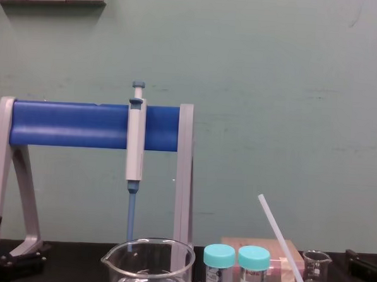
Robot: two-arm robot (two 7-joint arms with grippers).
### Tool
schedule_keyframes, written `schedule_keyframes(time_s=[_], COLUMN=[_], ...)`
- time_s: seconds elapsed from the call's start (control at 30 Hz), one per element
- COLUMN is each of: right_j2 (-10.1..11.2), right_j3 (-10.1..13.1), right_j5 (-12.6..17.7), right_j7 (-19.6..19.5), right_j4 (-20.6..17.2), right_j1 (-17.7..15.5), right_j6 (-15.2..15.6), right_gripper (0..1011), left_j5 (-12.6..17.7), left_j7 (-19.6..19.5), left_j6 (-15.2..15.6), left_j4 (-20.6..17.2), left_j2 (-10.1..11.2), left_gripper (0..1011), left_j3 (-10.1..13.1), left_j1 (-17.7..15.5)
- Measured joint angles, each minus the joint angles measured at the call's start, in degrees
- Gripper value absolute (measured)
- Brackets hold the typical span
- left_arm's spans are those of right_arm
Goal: Pick up the stirring rod with one hand, then place it down.
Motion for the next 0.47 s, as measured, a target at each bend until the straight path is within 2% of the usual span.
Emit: schedule_keyframes(time_s=[0.47], right_j2=[0.0], right_j3=[0.0], right_j5=[0.1], right_j7=[0.2], right_j4=[-0.2], right_j1=[-0.1], right_j6=[-0.1], right_gripper=[1003], left_j5=[0.0], left_j7=[0.0], left_j6=[0.0], left_j4=[0.0], left_j2=[0.0], left_gripper=[1000], left_j3=[0.0], left_j1=[0.0])
